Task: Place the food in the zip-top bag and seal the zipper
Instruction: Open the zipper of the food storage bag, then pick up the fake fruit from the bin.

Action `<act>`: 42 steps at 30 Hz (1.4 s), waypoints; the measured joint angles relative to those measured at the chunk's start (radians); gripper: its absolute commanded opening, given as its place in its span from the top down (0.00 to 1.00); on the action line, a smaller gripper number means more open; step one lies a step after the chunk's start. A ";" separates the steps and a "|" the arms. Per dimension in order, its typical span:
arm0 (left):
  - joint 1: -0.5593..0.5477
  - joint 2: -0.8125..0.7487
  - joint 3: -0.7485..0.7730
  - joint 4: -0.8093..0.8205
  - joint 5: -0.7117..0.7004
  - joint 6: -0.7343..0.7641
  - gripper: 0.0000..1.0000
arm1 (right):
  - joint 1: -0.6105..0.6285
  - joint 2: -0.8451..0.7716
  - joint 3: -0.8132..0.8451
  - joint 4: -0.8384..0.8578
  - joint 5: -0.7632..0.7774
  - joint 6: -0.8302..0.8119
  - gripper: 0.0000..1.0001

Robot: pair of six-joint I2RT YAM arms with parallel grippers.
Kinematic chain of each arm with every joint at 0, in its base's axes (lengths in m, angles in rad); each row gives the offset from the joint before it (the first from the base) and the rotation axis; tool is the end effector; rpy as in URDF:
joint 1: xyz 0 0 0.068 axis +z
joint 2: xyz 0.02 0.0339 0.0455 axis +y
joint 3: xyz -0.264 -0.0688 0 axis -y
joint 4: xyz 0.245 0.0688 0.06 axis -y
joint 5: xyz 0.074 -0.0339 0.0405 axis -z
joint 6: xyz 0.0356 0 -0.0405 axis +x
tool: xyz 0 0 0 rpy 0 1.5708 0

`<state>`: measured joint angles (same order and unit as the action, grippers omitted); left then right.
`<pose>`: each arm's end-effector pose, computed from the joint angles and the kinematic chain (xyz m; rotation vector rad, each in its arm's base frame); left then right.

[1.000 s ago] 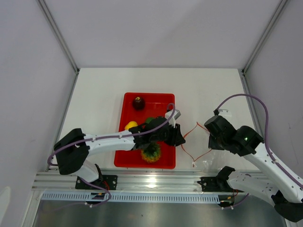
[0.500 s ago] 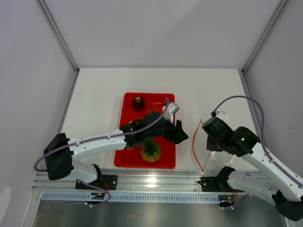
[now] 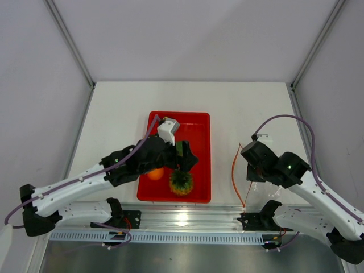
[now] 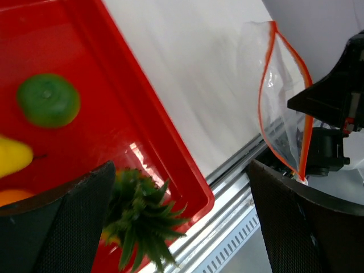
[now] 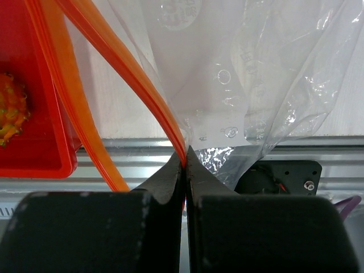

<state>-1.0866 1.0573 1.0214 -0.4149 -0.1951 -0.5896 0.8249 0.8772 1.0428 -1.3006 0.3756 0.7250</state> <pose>0.1157 -0.2051 0.3472 0.3951 2.0854 -0.8487 0.0966 0.0853 0.3190 -0.0203 2.5750 0.0493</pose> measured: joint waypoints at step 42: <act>-0.027 -0.010 -0.054 -0.350 -0.113 -0.494 0.01 | 0.007 -0.002 -0.012 0.020 -0.001 -0.002 1.00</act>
<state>-1.1133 1.0473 0.9672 -0.7650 -0.3077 -1.0832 0.8322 0.8757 1.0306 -1.2804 0.3744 0.7231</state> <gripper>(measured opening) 0.994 0.003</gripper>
